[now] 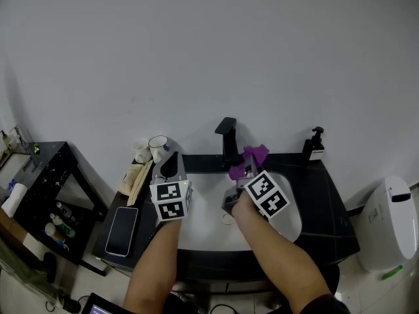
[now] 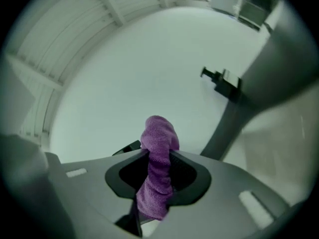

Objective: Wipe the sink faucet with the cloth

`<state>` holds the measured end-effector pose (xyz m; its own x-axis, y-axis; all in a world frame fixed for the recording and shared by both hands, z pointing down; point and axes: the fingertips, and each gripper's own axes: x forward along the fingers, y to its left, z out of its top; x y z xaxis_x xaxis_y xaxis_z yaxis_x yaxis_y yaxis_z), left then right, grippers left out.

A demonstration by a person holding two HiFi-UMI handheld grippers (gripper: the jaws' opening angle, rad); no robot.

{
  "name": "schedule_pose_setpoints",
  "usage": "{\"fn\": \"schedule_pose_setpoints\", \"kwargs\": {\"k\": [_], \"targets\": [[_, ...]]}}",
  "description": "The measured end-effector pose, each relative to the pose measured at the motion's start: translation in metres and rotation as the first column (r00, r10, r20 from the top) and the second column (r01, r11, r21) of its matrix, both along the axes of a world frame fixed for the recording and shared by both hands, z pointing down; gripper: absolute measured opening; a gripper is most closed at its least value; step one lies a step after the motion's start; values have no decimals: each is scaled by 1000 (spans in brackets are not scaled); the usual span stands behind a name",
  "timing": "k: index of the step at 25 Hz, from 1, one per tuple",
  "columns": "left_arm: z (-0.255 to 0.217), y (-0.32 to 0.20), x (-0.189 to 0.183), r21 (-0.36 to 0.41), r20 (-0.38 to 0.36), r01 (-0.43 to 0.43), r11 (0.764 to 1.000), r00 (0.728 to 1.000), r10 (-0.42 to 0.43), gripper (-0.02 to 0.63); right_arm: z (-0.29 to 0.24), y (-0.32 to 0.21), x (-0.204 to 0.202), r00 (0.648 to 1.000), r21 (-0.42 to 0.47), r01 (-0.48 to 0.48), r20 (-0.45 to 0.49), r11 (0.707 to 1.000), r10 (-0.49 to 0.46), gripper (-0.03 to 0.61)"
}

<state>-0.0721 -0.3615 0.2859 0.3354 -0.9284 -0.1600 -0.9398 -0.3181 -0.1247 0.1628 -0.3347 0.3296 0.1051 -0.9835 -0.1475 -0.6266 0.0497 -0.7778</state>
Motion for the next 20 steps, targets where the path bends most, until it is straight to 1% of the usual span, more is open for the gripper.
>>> {"fn": "schedule_pose_setpoints", "kwargs": {"k": [1,2,3,4,5,6,8,9,10,12,15,17,18,20], "targets": [[3,0,5,-7,11,-10,1000,1000,10,18,-11,2,9,996,19,-3,-87,1000,4,103],[6,0,10,-13,21,-19,1000,1000,19,18,-23,5,16,984,42,0,-176,999,7,103],[8,-1,15,-18,29,-28,999,999,29,17,-34,7,23,963,63,6,-268,998,11,103],[9,-1,19,-23,32,-37,999,999,38,17,-43,10,28,933,81,14,-359,997,16,103],[11,-1,21,-30,30,-46,998,998,47,18,-51,12,31,894,91,22,-448,996,22,103],[12,-1,23,-37,25,-53,998,998,54,17,-56,14,33,846,96,31,-532,995,25,103],[13,-1,26,-47,17,-64,997,998,64,18,-62,16,34,738,88,51,-675,995,22,103],[14,-1,27,-50,18,-67,997,998,68,18,-62,17,34,684,76,59,-729,995,16,103],[14,-1,28,-52,20,-69,996,997,70,17,-62,16,35,636,59,63,-771,996,6,103],[16,-2,30,-58,28,-72,996,997,74,18,-55,14,37,563,11,58,-826,998,-24,103],[20,-4,33,-70,40,-72,995,996,75,17,-36,9,41,486,-67,43,-870,997,-79,104],[22,-4,34,-72,46,-75,995,996,78,18,-29,9,39,453,-83,57,-886,995,-100,104],[23,-4,35,-73,48,-79,994,995,82,17,-28,10,38,451,-83,65,-887,994,-104,104],[25,-4,37,-76,53,-87,993,994,91,17,-28,14,38,457,-76,75,-883,994,-101,104]]}}
